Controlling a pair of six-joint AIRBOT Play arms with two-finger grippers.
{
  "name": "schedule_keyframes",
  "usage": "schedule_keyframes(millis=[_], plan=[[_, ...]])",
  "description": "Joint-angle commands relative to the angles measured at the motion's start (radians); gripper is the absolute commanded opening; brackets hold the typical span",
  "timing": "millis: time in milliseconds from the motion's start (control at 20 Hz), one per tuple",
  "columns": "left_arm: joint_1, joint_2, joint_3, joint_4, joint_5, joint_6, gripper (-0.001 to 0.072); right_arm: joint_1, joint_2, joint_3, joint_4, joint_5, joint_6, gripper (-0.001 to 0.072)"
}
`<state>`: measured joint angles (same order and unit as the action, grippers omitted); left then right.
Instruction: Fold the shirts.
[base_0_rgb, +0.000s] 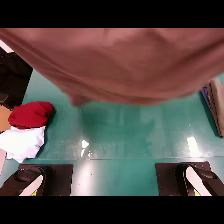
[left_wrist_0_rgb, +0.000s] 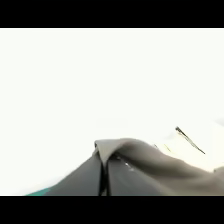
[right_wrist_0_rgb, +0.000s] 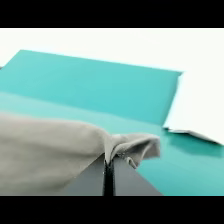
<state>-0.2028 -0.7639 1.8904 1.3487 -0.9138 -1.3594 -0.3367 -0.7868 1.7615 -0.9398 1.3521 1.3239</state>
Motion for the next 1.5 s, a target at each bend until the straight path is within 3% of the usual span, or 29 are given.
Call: schedule_keyframes(millis=[0,100,300,500,600,650,700,750,800,950,1100,1450], plan=[[0.0,-0.04,0.035,0.058,-0.029,-0.001,0.0021,-0.065,-0.053,0.119,-0.003,0.09,0.023,0.002],[0.0,-0.137,0.035,0.103,-0.105,-0.005,0.0022,-0.062,-0.113,0.121,-0.004,0.105,0.029,0.0019],[0.0,-0.444,0.034,0.122,-0.188,-0.108,0.0022,0.028,-0.276,-0.03,-0.018,0.095,0.03,0.002],[0.0,-0.779,0.035,0.117,-0.208,-0.182,0.0022,0.166,-0.479,-0.262,-0.23,0.013,0.04,0.002],[0.003,-0.89,0.035,0.118,-0.234,-0.204,0.0025,0.187,-0.585,-0.313,-0.227,-0.051,0.053,0.002],[0.013,-0.92,0.035,0.117,-0.252,-0.212,0.0208,0.186,-0.626,-0.315,-0.206,-0.065,0.056,0.0022],[0.026,-0.929,0.035,0.114,-0.27,-0.215,0.0518,0.184,-0.663,-0.304,-0.165,-0.068,0.054,0.006],[0.046,-0.927,0.036,0.114,-0.289,-0.214,0.0564,0.175,-0.693,-0.28,-0.146,-0.057,0.054,0.0309],[0.068,-0.921,0.045,0.114,-0.326,-0.212,0.0564,0.169,-0.714,-0.249,-0.13,-0.032,0.054,0.0454],[0.152,-0.855,0.037,0.092,-0.465,-0.208,0.0564,0.143,-0.704,-0.197,-0.071,0.064,0.018,0.0452],[0.197,-0.716,-0.133,0.052,-0.478,-0.175,0.0565,0.141,-0.586,-0.28,-0.071,0.086,-0.002,0.0452],[0.197,-0.214,-0.996,-0.114,-0.253,-0.2,0.0565,0.142,-0.277,-0.577,0.062,0.054,-0.028,0.0451]])
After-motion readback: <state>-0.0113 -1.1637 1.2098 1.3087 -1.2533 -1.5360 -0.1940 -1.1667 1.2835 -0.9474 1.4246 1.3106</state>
